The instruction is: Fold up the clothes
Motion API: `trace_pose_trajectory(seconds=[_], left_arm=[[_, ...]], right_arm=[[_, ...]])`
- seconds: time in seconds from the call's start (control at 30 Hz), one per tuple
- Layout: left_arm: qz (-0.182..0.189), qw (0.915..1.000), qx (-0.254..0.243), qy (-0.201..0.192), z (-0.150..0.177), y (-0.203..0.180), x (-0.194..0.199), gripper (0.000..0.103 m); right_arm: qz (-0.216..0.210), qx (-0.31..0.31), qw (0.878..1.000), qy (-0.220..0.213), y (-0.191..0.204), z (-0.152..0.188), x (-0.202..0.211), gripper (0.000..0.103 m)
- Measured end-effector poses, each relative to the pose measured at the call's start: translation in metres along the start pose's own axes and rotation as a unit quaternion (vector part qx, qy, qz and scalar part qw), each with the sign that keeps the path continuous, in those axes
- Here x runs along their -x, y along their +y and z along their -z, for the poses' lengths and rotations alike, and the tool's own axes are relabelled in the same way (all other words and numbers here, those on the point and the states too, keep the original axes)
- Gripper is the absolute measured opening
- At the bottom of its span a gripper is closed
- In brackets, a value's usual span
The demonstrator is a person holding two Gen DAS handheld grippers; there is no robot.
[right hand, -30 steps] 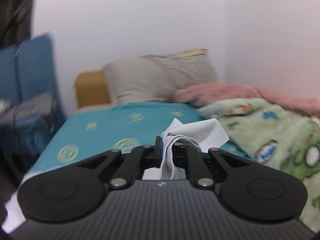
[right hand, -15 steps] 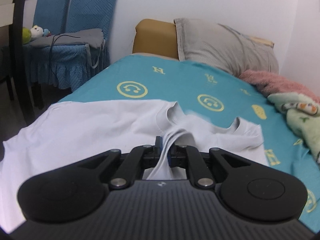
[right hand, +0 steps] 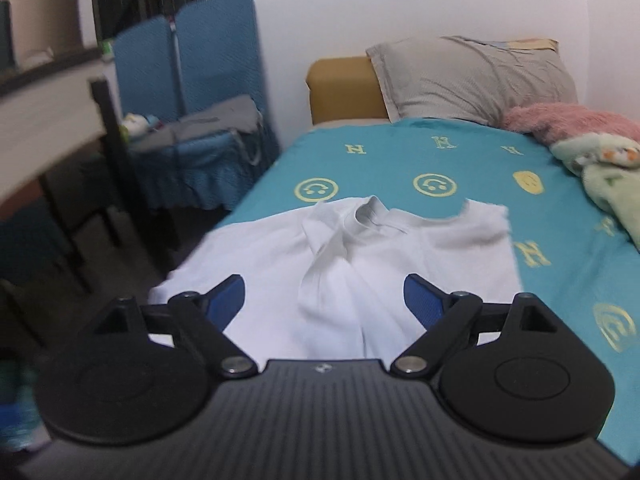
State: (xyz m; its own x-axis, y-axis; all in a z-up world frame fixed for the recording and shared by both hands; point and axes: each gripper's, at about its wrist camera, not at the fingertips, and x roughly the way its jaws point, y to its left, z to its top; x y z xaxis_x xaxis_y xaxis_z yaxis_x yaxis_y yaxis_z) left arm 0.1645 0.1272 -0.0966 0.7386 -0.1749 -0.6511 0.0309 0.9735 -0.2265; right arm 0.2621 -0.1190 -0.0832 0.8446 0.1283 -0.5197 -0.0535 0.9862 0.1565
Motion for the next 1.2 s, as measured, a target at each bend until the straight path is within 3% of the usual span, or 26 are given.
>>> trace_pose_trajectory(seconds=[0.13,0.33,0.43,0.53,0.7,0.93,1.1,1.2], left_arm=[[0.024,0.9996,0.004,0.012,0.009,-0.010,0.007,0.085],[0.100,0.9929,0.005,0.065,0.041,-0.049,0.017,0.084],[0.153,0.9835,0.011,0.095,0.061,-0.076,0.023,0.083],[0.213,0.9675,0.026,0.134,0.086,-0.107,0.022,0.080],[0.296,0.9296,0.035,0.217,0.125,-0.159,-0.004,0.066],[0.340,0.9045,0.042,0.253,0.146,-0.186,-0.045,0.064],[0.324,0.9080,-0.006,0.265,0.155,-0.205,-0.056,0.064],[0.356,0.8949,-0.005,0.269,0.155,-0.211,-0.059,0.063]], right_arm=[[-0.008,-0.029,1.000,0.002,-0.024,0.016,0.097,0.088],[-0.005,-0.079,0.997,-0.003,-0.066,0.058,0.209,0.088],[-0.017,-0.141,0.989,-0.031,-0.092,0.077,0.243,0.088],[-0.018,-0.177,0.982,-0.068,-0.113,0.086,0.268,0.088],[-0.019,-0.194,0.976,-0.097,-0.137,0.090,0.276,0.088],[-0.046,-0.239,0.967,-0.072,-0.156,0.101,0.265,0.088],[-0.055,-0.242,0.967,-0.063,-0.157,0.103,0.260,0.088],[-0.055,-0.245,0.966,-0.060,-0.156,0.104,0.257,0.088]])
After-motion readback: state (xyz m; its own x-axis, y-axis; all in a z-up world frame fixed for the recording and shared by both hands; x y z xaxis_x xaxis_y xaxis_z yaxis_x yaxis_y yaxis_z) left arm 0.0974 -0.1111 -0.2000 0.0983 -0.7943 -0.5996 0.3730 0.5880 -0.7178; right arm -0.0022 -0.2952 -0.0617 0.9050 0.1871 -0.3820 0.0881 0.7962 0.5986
